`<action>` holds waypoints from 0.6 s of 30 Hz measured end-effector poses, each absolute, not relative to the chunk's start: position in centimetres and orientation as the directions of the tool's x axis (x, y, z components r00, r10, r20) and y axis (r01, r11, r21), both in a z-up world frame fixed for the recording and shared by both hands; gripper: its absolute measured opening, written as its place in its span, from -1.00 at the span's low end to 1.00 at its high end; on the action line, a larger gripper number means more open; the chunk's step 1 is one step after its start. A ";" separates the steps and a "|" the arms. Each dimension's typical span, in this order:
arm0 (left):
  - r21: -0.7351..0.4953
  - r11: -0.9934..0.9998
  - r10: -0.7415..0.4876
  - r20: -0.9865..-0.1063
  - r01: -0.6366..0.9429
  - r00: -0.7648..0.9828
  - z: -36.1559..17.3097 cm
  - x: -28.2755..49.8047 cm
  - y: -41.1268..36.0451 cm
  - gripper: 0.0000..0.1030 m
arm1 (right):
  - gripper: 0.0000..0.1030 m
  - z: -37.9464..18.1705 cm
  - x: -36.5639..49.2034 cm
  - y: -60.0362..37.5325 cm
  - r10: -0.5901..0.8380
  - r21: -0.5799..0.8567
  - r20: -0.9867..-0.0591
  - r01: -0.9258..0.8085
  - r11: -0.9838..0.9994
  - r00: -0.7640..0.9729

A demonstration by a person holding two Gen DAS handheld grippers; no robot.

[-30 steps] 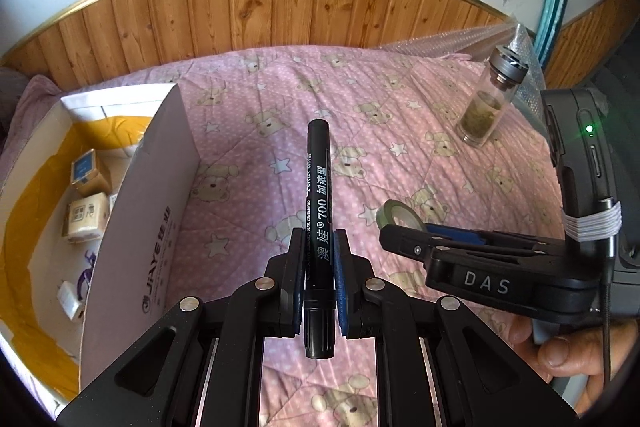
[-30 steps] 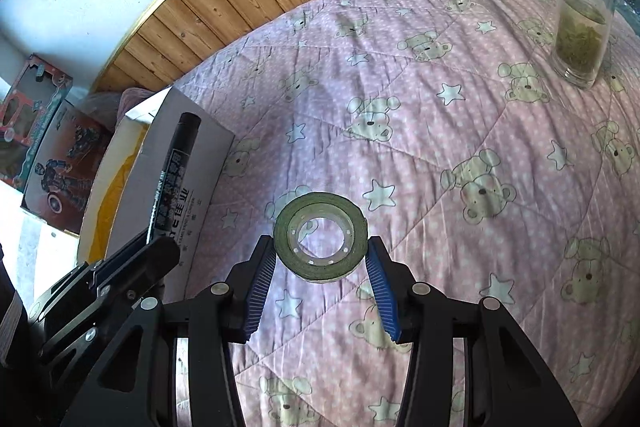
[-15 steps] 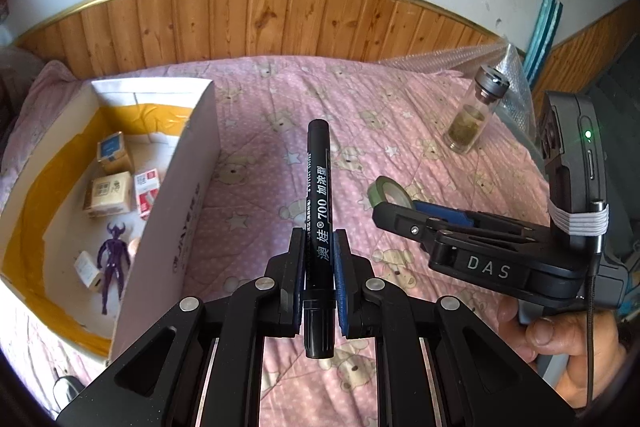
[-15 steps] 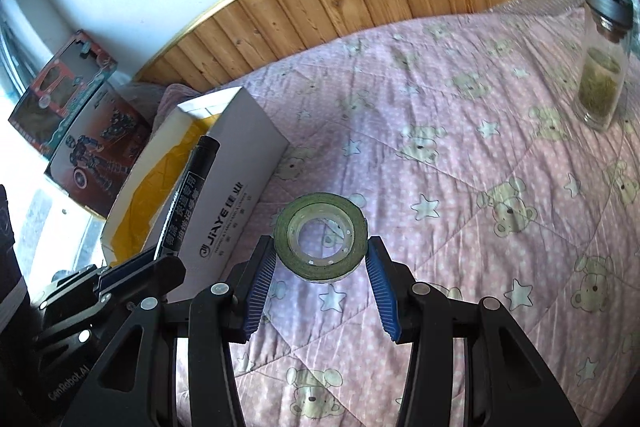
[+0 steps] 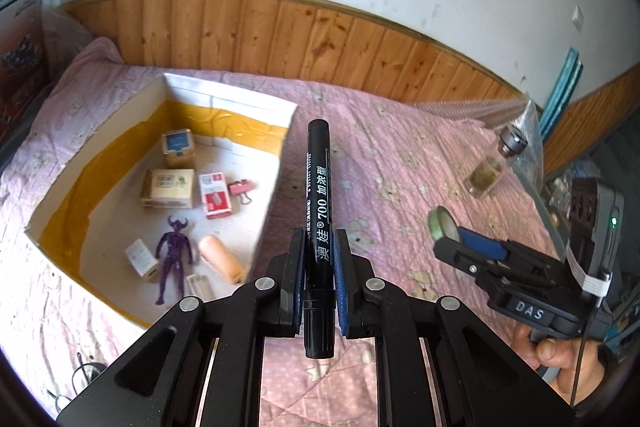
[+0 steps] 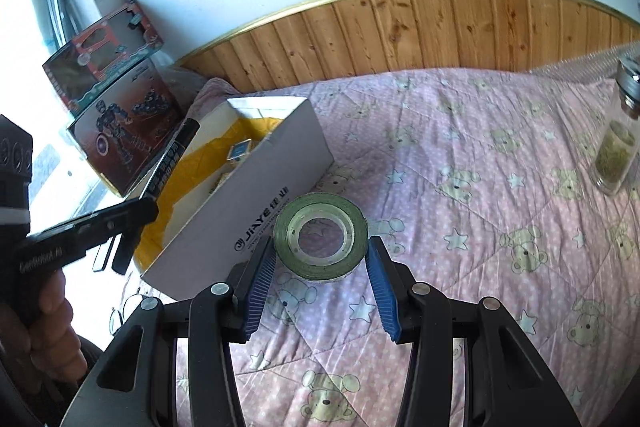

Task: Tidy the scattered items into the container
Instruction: 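Carry the black marker with the left gripper while the right carries the tape roll over the box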

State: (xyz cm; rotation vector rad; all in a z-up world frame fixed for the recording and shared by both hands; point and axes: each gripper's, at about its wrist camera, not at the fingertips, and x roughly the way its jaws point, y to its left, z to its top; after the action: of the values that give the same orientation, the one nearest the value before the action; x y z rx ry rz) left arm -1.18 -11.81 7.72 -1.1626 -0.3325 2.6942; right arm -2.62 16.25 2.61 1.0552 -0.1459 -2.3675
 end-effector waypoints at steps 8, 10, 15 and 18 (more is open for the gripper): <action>-0.317 -0.948 0.242 -0.660 -0.028 -0.711 8.4 -0.9 -16.1 -0.75 | -0.07 3.5 -1.5 14.5 -0.573 0.339 -0.639 0.480 -0.809 -0.513; -0.327 -0.945 0.238 -0.654 -0.015 -0.718 8.5 -0.9 -17.2 -0.75 | -0.07 3.8 -1.5 14.2 -0.584 0.349 -0.636 0.487 -0.800 -0.505; -0.340 -0.940 0.219 -0.649 0.020 -0.728 8.4 -1.3 -19.4 -0.75 | -0.07 5.2 -1.6 12.7 -0.604 0.353 -0.626 0.511 -0.784 -0.493; -0.350 -0.936 0.216 -0.655 0.038 -0.724 8.0 -1.6 -20.4 -0.75 | -0.07 5.9 -1.8 11.7 -0.621 0.370 -0.620 0.519 -0.770 -0.479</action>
State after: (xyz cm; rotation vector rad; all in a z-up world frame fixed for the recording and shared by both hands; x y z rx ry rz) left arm -1.60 -20.44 8.01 -1.1221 -0.5251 2.7806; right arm -1.79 11.67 5.87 1.0113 -0.1720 -2.2399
